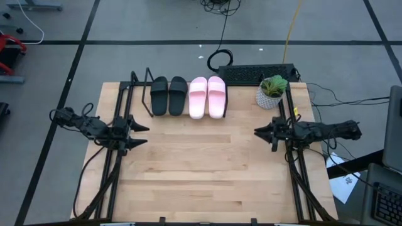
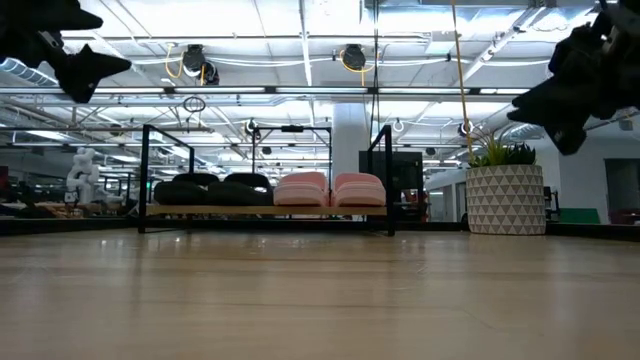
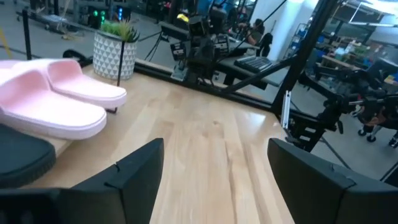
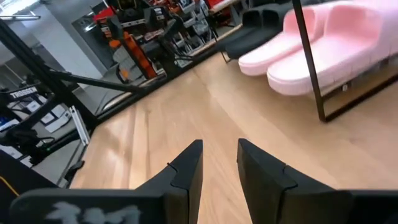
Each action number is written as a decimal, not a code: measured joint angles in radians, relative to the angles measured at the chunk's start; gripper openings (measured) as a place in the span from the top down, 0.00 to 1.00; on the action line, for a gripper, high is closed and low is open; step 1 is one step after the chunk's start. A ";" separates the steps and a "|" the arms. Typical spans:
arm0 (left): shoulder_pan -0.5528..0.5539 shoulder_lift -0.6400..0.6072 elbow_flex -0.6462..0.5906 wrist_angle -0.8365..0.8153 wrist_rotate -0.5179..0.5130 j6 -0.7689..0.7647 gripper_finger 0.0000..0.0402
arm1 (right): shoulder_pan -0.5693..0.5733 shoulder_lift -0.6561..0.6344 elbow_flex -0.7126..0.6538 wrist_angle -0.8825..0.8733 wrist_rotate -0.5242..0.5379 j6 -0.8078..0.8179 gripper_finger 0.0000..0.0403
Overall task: Pick and place slides into the shelf
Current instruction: Return to Home Position
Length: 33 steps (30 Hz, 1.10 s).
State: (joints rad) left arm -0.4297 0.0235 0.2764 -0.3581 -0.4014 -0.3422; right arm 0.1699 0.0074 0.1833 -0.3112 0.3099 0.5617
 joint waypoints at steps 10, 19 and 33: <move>0.000 0.000 0.000 -0.063 -0.004 -0.088 0.28 | 0.000 -0.005 -0.032 0.012 0.000 0.013 0.77; 0.000 0.002 -0.001 -0.194 -0.048 -0.184 0.28 | 0.000 -0.004 -0.035 0.029 0.001 -0.146 0.77; 0.000 0.002 -0.001 -0.185 -0.047 -0.180 0.29 | 0.000 -0.004 -0.038 0.073 0.001 -0.158 0.77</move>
State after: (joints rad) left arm -0.4297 0.0254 0.2756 -0.5432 -0.4488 -0.5217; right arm 0.1699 0.0032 0.1452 -0.2386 0.3111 0.4034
